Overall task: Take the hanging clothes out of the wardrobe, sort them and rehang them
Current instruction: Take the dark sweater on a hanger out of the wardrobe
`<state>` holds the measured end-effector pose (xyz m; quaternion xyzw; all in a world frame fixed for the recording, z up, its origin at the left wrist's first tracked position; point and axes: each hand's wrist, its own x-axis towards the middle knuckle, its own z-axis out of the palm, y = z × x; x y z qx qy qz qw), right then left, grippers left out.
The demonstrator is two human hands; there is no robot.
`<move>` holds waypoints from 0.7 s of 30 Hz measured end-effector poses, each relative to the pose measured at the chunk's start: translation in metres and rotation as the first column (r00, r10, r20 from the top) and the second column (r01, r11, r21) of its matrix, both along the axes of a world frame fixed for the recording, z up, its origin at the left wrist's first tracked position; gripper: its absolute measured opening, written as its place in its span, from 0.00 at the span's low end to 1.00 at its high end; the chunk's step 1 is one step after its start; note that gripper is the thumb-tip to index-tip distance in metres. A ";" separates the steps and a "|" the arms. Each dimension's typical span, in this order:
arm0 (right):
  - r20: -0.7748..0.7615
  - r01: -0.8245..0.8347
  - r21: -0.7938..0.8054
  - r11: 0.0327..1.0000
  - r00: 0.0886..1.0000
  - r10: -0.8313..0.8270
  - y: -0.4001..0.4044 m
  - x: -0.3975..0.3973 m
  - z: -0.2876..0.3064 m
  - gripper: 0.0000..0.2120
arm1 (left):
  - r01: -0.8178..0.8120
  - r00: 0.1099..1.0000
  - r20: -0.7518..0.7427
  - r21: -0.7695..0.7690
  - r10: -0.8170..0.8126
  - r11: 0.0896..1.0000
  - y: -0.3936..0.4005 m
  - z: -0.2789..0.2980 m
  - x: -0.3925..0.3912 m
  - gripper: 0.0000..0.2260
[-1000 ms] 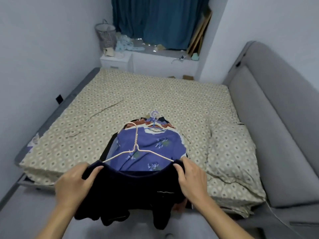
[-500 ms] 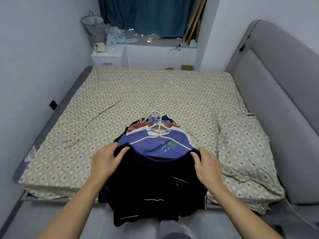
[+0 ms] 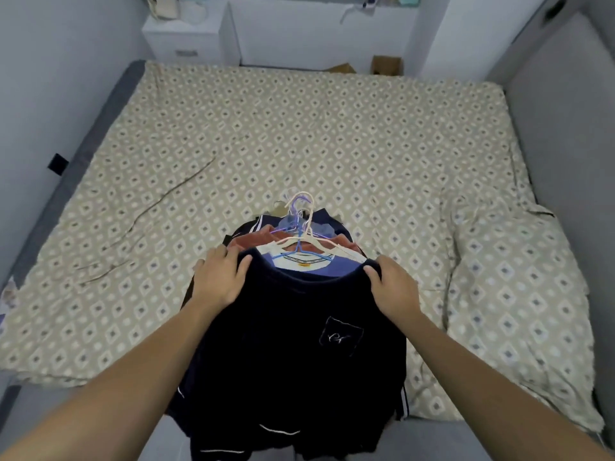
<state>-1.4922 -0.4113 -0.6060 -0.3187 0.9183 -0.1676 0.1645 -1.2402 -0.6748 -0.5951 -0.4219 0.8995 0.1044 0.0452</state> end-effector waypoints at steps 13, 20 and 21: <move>-0.086 -0.387 -0.118 0.915 0.921 0.379 -0.129 0.037 0.015 0.20 | -0.155 0.973 -0.173 -0.009 0.151 0.988 -0.021 0.031 0.031 0.23; -0.177 -0.664 -0.249 0.705 0.747 0.641 -0.203 0.167 0.098 0.21 | -0.354 0.920 -0.232 -0.145 0.316 0.924 0.000 0.106 0.183 0.24; -0.191 -0.696 -0.260 0.669 0.717 0.671 -0.207 0.192 0.108 0.22 | -0.390 0.907 -0.236 -0.162 0.348 0.906 0.009 0.116 0.210 0.24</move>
